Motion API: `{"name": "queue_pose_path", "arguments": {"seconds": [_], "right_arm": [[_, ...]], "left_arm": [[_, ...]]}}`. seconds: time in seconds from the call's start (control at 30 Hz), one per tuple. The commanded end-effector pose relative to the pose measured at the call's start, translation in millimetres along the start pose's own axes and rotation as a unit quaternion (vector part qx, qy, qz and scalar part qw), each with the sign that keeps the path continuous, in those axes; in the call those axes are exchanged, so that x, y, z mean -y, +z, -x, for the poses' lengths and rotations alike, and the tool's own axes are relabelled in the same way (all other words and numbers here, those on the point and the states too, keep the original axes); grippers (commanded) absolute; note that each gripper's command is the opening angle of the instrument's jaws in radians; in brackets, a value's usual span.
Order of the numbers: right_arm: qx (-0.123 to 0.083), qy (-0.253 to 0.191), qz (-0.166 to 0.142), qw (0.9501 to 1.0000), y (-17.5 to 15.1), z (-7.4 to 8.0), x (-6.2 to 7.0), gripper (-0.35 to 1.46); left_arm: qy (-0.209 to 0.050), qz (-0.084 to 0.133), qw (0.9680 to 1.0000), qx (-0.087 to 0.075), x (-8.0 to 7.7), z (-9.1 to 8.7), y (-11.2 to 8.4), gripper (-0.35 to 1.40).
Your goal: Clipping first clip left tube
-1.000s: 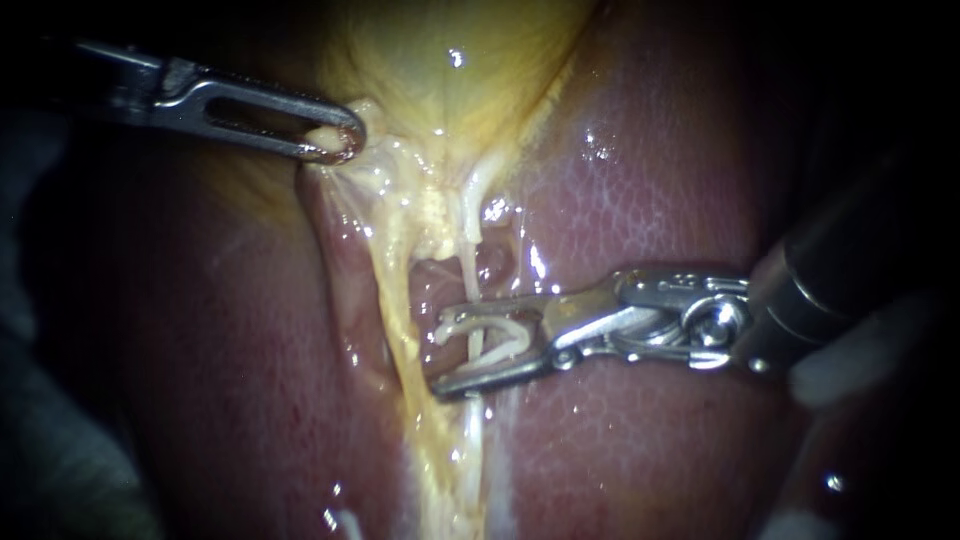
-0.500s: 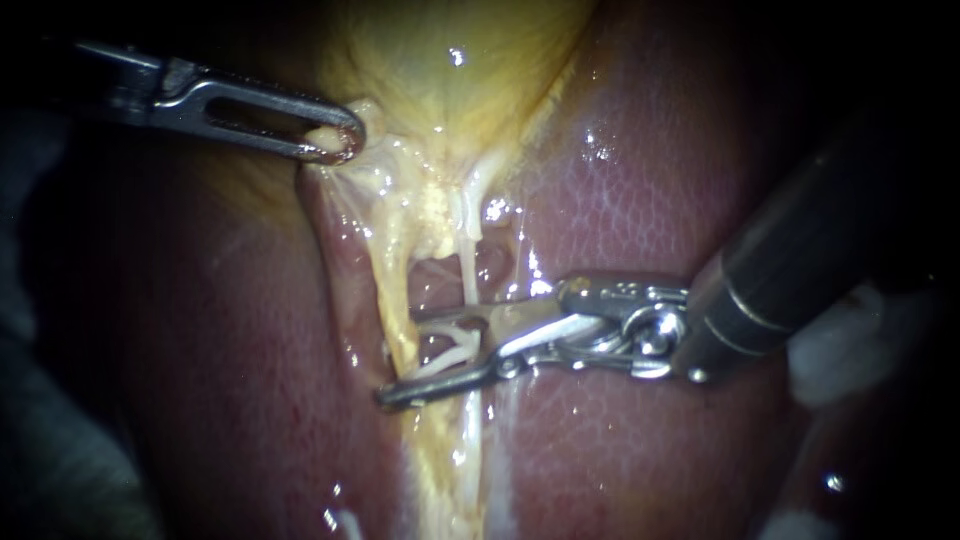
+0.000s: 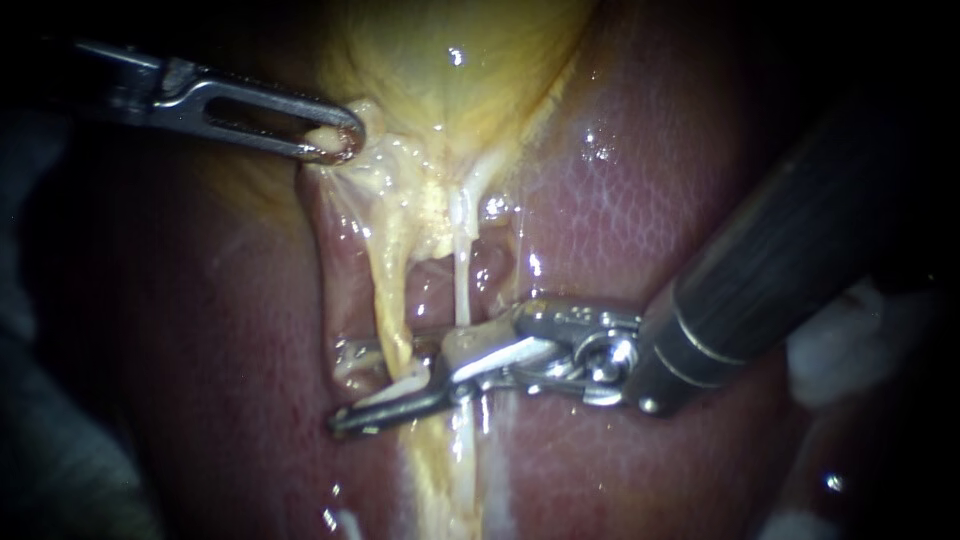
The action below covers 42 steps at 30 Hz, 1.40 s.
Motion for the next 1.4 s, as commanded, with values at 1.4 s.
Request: {"name": "queue_pose_path", "arguments": {"seconds": [1.4], "right_arm": [[-0.018, -0.001, -0.086, 0.9961, -2.6, -2.7, 3.4, 0.47]], "left_arm": [[0.0, 0.0, 1.0, 0.0, 0.0, 0.0, 0.0, -0.35]]}}
